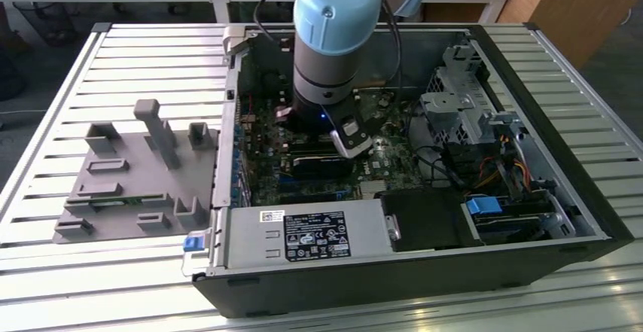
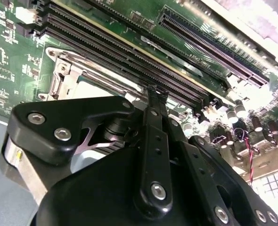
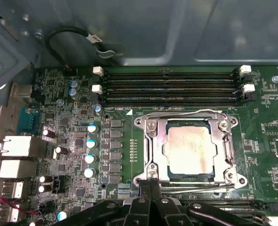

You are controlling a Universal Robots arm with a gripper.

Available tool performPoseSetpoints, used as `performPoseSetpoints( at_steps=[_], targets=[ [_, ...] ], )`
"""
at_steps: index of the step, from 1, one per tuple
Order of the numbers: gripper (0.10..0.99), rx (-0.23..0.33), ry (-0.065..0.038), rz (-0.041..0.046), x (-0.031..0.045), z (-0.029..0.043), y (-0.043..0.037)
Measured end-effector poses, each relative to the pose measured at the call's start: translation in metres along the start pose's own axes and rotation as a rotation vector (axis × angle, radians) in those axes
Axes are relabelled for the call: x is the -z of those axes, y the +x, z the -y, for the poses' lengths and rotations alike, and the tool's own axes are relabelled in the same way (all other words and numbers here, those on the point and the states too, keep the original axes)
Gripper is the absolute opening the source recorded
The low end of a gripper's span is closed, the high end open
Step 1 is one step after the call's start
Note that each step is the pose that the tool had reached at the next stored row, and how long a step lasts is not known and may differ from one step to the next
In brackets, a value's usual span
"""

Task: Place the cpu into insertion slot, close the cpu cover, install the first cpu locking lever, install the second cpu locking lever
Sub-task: 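Install the second cpu locking lever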

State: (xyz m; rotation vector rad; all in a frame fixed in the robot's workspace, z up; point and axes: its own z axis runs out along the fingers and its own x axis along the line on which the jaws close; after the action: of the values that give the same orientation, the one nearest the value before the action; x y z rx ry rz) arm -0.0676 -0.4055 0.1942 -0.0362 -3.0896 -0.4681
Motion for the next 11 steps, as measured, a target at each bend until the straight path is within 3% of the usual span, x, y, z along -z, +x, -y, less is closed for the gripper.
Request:
performPoseSetpoints(
  at_steps=[11],
  targets=[
    [0.106, 0.0, -0.02, -0.0004, -0.0048, 0.0013, 0.0057]
  ],
)
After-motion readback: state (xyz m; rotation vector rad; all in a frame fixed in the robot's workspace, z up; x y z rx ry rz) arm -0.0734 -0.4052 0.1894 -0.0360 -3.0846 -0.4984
